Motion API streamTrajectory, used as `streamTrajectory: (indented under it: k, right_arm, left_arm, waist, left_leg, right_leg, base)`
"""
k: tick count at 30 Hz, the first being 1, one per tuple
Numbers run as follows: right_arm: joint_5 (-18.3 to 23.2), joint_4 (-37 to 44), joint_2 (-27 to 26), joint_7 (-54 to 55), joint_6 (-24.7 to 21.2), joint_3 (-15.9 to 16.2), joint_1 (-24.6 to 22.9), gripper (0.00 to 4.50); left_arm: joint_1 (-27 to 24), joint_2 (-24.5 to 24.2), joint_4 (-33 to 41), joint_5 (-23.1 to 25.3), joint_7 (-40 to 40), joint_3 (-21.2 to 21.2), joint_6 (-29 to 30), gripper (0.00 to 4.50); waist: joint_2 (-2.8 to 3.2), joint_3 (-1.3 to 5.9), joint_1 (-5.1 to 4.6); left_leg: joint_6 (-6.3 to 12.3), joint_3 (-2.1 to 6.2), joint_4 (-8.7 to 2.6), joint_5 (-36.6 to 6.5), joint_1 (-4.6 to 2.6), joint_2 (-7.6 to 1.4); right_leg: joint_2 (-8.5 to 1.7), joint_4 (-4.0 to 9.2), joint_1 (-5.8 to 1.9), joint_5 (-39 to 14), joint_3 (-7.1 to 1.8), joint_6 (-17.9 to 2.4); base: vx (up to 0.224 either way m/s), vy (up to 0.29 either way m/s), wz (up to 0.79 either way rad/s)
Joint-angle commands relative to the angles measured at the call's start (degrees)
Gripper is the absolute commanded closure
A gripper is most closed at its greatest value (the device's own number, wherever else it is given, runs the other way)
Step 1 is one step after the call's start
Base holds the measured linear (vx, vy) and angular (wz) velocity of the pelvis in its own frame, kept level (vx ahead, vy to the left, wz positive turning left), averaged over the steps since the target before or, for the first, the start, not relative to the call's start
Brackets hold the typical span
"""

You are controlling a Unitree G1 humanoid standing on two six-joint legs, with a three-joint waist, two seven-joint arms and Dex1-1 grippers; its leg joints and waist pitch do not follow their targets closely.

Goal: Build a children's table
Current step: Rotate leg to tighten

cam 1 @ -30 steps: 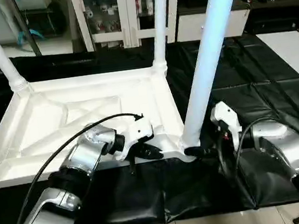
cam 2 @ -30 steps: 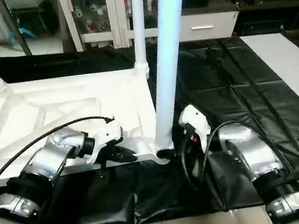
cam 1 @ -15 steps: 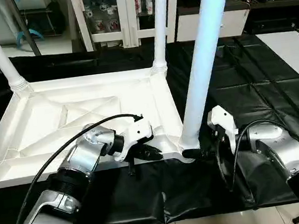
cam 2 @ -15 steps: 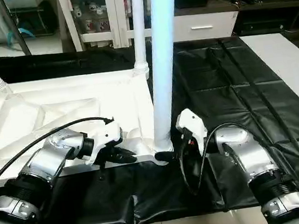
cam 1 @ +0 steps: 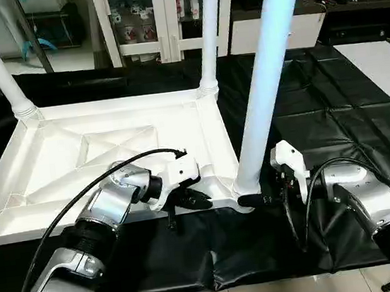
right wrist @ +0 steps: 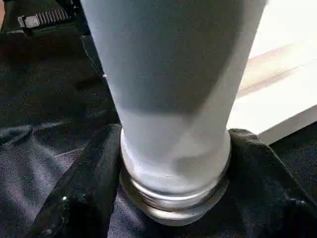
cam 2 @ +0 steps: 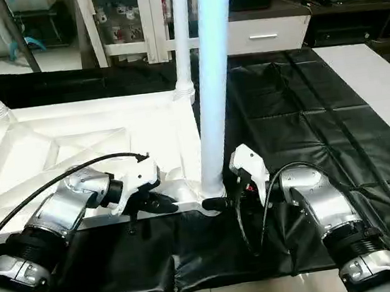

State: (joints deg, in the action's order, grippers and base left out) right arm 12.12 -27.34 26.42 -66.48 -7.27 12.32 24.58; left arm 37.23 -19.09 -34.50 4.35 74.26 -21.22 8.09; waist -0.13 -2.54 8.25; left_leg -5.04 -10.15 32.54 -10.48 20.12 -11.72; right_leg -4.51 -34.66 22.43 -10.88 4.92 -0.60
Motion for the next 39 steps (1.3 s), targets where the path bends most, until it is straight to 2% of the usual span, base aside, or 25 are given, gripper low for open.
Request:
streamTrajectory:
  k: [1, 6, 9, 13, 19, 22, 23, 25, 26, 29, 32, 33, 35, 38, 39]
  right_arm:
    - [-0.4, -1.0, 0.2, 0.2, -0.3, -0.7, 0.5, 1.75]
    - [0.8, -1.5, -1.0, 1.5, -0.5, -2.2, 0.5, 1.75]
    - [2.8, -2.9, -4.4, 7.2, -1.5, -5.6, 0.5, 1.76]
    - [3.1, -4.5, -7.2, 12.7, -1.4, -7.5, 0.1, 1.76]
    - [-4.4, -8.8, -16.1, 34.4, 1.0, -7.5, -1.5, 1.76]
    - [-6.6, -10.8, -19.4, 42.9, 0.5, -7.6, -1.0, 1.77]
    - [-7.1, -12.2, -21.7, 49.0, 0.6, -8.4, -0.1, 1.77]
    - [-7.2, -14.7, -25.4, 57.2, 0.4, -10.0, 1.7, 1.77]
    - [-7.1, -15.0, -25.9, 57.9, 0.4, -10.3, 2.0, 1.77]
    - [-7.6, -17.5, -29.5, 62.9, 2.4, -11.1, 4.4, 1.77]
    - [-8.7, -17.8, -31.0, 62.5, 5.2, -10.1, 5.4, 1.77]
    - [-8.3, -17.6, -31.1, 61.7, 5.6, -10.1, 5.4, 1.77]
    - [-8.2, -17.6, -31.6, 62.1, 6.4, -10.5, 5.5, 1.77]
    - [-7.6, -17.1, -30.8, 60.1, 7.4, -10.5, 5.1, 1.77]
    - [-7.4, -16.9, -30.6, 59.6, 7.7, -10.6, 5.0, 1.21]
  left_arm:
    - [-2.0, -0.2, -0.7, 1.5, 2.7, -3.9, 0.9, 4.5]
    - [-2.0, 0.0, -0.8, 1.5, 2.3, -3.7, 1.0, 4.5]
    - [-1.9, 1.0, -1.2, 1.0, -0.1, -2.5, 1.2, 4.5]
    - [-1.3, 2.8, -2.5, 0.7, -3.9, -0.9, 1.4, 4.5]
    - [1.6, 7.7, -6.5, 2.2, -15.8, 1.4, 3.6, 4.5]
    - [2.9, 9.9, -8.5, 3.2, -21.9, 2.4, 4.5, 4.5]
    - [3.6, 11.2, -9.6, 3.6, -25.9, 3.2, 4.8, 4.5]
    - [4.6, 13.2, -11.1, 4.2, -31.5, 4.2, 5.0, 4.5]
    - [4.7, 13.4, -11.2, 4.3, -32.1, 4.3, 4.9, 4.5]
    - [5.4, 14.9, -12.4, 5.0, -36.3, 4.9, 3.8, 4.5]
    - [5.6, 15.5, -12.9, 5.0, -37.1, 5.1, 3.5, 4.5]
    - [5.5, 15.4, -12.7, 5.0, -36.8, 5.1, 3.5, 4.5]
    - [5.3, 15.2, -12.8, 5.0, -36.9, 5.2, 3.2, 4.5]
    - [4.9, 14.5, -12.6, 4.9, -35.7, 5.2, 2.6, 4.5]
    - [4.8, 14.4, -12.6, 4.8, -35.4, 5.1, 2.4, 4.5]
  waist:
    - [-0.5, 3.55, -0.03]
    - [-0.45, 3.51, -0.09]
    - [-0.38, 3.39, -0.22]
    - [-0.37, 3.05, -0.87]
    - [-0.35, 2.88, -2.23]
    - [-0.06, 2.88, -2.64]
    - [0.21, 2.85, -2.9]
    - [-0.05, 2.81, -3.23]
    - [0.26, 2.82, -3.26]
    - [-0.11, 2.85, -3.34]
    - [-0.14, 2.94, -3.21]
    - [-0.57, 2.96, -3.19]
    - [-0.37, 3.0, -3.04]
    - [-0.3, 2.92, -3.03]
    - [-0.4, 2.9, -3.04]
  left_leg:
    - [4.2, 0.24, -2.99, -8.3, -0.12, -1.94]
    - [3.81, 0.3, -3.04, -9.0, -0.1, -1.93]
    - [3.3, 0.32, -3.15, -9.9, -0.11, -1.92]
    - [1.61, 0.53, -3.59, -14.0, -0.28, -1.79]
    - [-0.5, 0.93, -4.07, -15.7, -0.33, -1.71]
    - [-0.7, 0.97, -4.11, -17.5, -0.59, -1.67]
    - [-0.97, 0.96, -4.15, -18.1, -0.59, -1.71]
    - [-1.71, 1.1, -4.25, -19.5, -0.81, -1.49]
    - [-1.64, 1.13, -4.26, -20.1, -0.84, -1.49]
    - [-1.2, 1.05, -4.33, -21.1, -1.01, -1.48]
    - [-0.91, 1.0, -4.39, -20.2, -0.9, -1.42]
    - [-0.44, 0.9, -4.43, -19.1, -0.73, -1.46]
    - [0.06, 0.84, -4.45, -17.4, -0.58, -1.49]
    - [0.3, 0.78, -4.52, -16.9, -0.56, -1.53]
    - [0.34, 0.75, -4.55, -17.1, -0.61, -1.54]
  right_leg:
    - [-4.25, 3.47, -3.0, -6.2, -2.95, -14.2]
    - [-4.29, 3.6, -2.95, -7.9, -2.94, -13.7]
    - [-4.37, 3.79, -2.79, -9.4, -2.98, -13.6]
    - [-4.49, 4.82, -2.6, -17.8, -2.92, -11.0]
    - [-4.56, 5.28, -2.3, -21.6, -2.92, -9.1]
    - [-4.41, 5.42, -2.04, -21.4, -2.98, -9.2]
    - [-4.36, 5.37, -1.83, -21.3, -3.07, -9.4]
    - [-4.29, 5.52, -1.89, -22.2, -3.0, -9.1]
    - [-4.34, 5.6, -1.8, -22.5, -3.04, -8.9]
    - [-4.21, 5.82, -1.74, -22.2, -3.09, -8.3]
    - [-4.28, 5.76, -1.83, -21.0, -3.17, -8.1]
    - [-4.23, 5.65, -2.01, -19.5, -3.2, -8.3]
    - [-4.26, 5.34, -2.17, -17.3, -3.26, -8.8]
    - [-4.27, 5.36, -2.24, -17.0, -3.23, -9.1]
    - [-4.3, 5.43, -2.23, -17.4, -3.25, -9.1]
  base:
    - [0.0, 0.0, 0.0]
    - [0.0, 0.0, 0.0]
    - [0.0, 0.0, 0.0]
    - [0.0, 0.0, 0.0]
    - [0.0, 0.0, 0.0]
    - [0.0, 0.0, 0.0]
    - [0.0, 0.0, 0.0]
    - [0.0, 0.0, 0.0]
    - [0.0, 0.0, 0.0]
    - [0.0, 0.0, 0.0]
    - [0.0, 0.0, 0.0]
    - [0.0, 0.0, 0.0]
    - [0.0, 0.0, 0.0]
    - [0.0, 0.0, 0.0]
    - [0.0, 0.0, 0.0]
